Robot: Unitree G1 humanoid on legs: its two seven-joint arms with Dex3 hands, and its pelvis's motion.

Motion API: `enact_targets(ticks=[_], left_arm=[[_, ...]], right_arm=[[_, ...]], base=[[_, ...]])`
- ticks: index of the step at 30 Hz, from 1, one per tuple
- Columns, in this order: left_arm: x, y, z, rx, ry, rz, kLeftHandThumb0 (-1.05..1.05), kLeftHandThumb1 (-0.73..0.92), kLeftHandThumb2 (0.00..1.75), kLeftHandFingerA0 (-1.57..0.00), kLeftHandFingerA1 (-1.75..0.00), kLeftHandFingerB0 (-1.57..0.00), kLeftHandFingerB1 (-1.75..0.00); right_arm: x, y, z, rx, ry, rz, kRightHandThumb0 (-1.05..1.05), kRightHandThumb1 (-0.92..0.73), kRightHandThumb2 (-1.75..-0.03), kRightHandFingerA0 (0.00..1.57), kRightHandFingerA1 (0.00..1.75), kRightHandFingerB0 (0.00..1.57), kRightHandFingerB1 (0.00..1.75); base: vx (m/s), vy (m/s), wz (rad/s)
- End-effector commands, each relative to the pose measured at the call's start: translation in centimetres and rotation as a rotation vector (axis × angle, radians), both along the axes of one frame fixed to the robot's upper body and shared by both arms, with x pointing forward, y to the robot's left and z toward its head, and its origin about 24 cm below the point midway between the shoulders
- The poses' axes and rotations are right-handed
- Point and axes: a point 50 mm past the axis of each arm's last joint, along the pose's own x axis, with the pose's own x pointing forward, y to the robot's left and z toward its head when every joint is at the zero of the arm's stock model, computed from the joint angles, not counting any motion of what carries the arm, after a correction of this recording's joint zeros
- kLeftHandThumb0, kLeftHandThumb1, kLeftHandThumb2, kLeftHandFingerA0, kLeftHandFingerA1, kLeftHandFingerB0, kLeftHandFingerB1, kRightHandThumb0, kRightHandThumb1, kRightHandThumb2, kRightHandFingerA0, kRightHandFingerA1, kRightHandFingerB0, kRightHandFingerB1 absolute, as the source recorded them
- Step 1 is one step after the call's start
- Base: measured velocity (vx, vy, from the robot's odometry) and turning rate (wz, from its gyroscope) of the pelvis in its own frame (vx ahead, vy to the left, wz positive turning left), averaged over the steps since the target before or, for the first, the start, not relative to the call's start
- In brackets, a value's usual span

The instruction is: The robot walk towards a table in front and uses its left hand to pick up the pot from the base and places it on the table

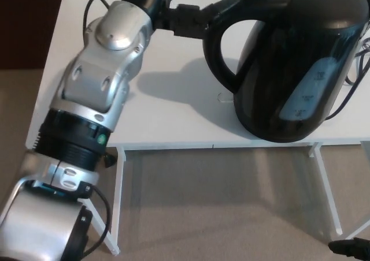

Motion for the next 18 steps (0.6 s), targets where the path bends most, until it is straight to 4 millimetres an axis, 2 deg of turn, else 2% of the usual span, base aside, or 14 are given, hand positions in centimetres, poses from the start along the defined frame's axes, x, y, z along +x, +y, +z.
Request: enact_targets(ticks=[1, 4, 5, 6, 18], left_arm=[[-0.2, -0.4, -0.5, 0.041, 0.021, 0.014, -0.28, 0.30, 0.85, 0.00, -0.49, 0.00, -0.48], [-0.5, -0.7, -0.8, 0.023, 0.020, -0.022, -0.28, 0.30, 0.85, -0.01, -0.49, 0.00, -0.49], [-0.5, -0.8, -0.9, 0.008, 0.033, -0.030, -0.49, 0.36, 0.63, -0.09, -0.38, -0.06, -0.28], [-0.6, -1.0, -1.2, 0.006, 0.034, -0.039, -0.27, 0.29, 0.84, -0.01, -0.49, 0.00, -0.48], [-1.1, -2.5, -2.3, -0.045, 0.103, -0.070, -0.26, 0.29, 0.84, -0.01, -0.50, 0.00, -0.48]], right_arm=[[-0.2, -0.3, 0.1, -0.016, -0.003, 0.014, -0.27, -0.57, -0.57, 0.70, 0.47, 0.57, 0.43], [0.0, -0.3, 0.2, -0.027, -0.002, 0.022, -0.28, -0.57, -0.57, 0.72, 0.46, 0.58, 0.42], [0.0, -0.3, 0.2, -0.026, -0.002, 0.022, -0.29, -0.57, -0.57, 0.72, 0.46, 0.58, 0.42], [0.1, -0.3, 0.2, -0.030, -0.006, 0.032, -0.28, -0.58, -0.57, 0.70, 0.46, 0.58, 0.42], [0.3, -0.3, 0.4, -0.027, -0.027, 0.025, -0.27, -0.56, -0.56, 0.70, 0.46, 0.60, 0.43]], base=[[0.00, 0.000, 0.00], [0.00, 0.000, 0.00], [0.00, 0.000, 0.00], [0.00, 0.000, 0.00], [0.00, 0.000, 0.00]])
